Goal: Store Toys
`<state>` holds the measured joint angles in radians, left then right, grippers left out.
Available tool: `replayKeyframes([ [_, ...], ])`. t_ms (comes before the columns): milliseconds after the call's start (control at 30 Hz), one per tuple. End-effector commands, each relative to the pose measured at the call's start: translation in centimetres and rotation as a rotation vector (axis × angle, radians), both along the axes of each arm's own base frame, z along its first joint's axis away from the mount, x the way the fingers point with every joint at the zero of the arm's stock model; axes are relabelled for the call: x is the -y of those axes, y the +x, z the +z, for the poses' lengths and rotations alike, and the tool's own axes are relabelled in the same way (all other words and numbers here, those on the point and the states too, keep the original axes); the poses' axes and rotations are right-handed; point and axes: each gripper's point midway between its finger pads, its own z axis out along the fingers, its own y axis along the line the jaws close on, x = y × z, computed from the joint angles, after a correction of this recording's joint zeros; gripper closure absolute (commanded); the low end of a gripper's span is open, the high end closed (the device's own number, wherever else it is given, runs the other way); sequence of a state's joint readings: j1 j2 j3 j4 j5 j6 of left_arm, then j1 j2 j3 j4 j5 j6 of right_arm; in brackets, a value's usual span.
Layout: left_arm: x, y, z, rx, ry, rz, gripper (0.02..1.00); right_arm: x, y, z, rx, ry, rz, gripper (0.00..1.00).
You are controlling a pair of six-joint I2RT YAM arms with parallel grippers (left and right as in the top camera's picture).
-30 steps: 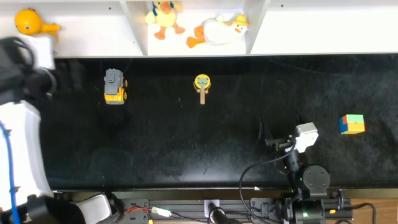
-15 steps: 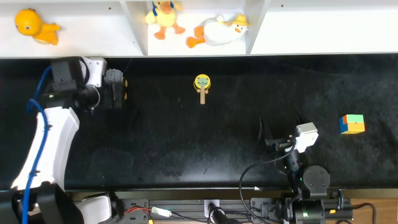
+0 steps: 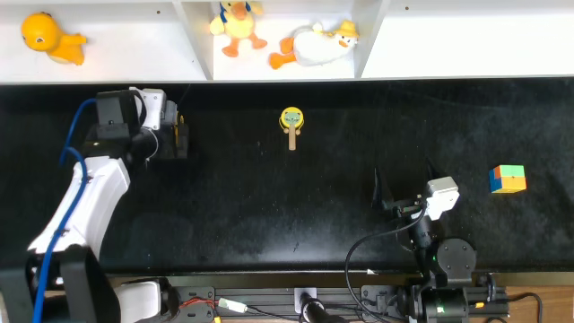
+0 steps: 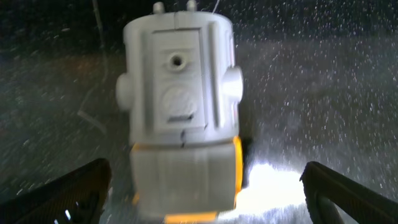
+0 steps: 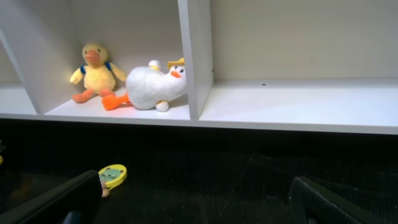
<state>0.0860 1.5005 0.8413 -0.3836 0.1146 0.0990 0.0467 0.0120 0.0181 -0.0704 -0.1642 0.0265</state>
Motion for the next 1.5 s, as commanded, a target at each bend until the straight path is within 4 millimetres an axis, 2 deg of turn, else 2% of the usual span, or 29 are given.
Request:
replayKeyframes([
  [33, -0.2, -0.1, -1.7, -0.032, -0.003, 0.031, 0.02, 0.0, 0.0, -0.3, 0.0, 0.004, -0.002, 0.007],
  [200, -0.3, -0.3, -2.9, -0.063, 0.0, 0.034, 0.091, 0.0, 0.0, -0.3, 0.0, 0.004, -0.002, 0.005],
  [433, -0.6, -0.1, -2.8, -0.057, 0.009, 0.06, 0.375, 0.0, 0.0, -0.3, 0.0, 0.004, -0.002, 0.007],
  [500, -0.6, -0.1, -2.8, -0.056, 0.009, 0.06, 0.395, 0.0, 0.0, -0.3, 0.0, 0.004, -0.002, 0.005],
  [600, -0.6, 0.0, -2.8, -0.054, 0.007, 0.063, 0.492, 0.0, 0.0, -0.3, 0.0, 0.004, -0.002, 0.005],
  [900, -0.6, 0.5, -2.3, -0.034, -0.013, 0.091, 0.538, 0.0, 0.0, -0.3, 0.0, 0.004, -0.002, 0.007],
  [1000, -0.6, 1.1, -0.9, -0.008, -0.019, 0.103, 0.557, 0.0, 0.0, -0.3, 0.0, 0.004, -0.002, 0.007],
  [1133, -0.7, 1.9, 2.1, 0.062, -0.016, 0.102, 0.592, 0.0, 0.0, -0.3, 0.0, 0.004, -0.002, 0.005],
  [1333, -0.7, 1.4, 6.4, 0.161, -0.018, 0.109, 0.608, 0.0, 0.0, -0.3, 0.0, 0.004, -0.002, 0.005],
  [1500, -0.4, 2.2, 9.3, 0.269, -0.031, 0.119, 0.612, 0.0, 0.0, -0.3, 0.0, 0.004, -0.002, 0.005],
])
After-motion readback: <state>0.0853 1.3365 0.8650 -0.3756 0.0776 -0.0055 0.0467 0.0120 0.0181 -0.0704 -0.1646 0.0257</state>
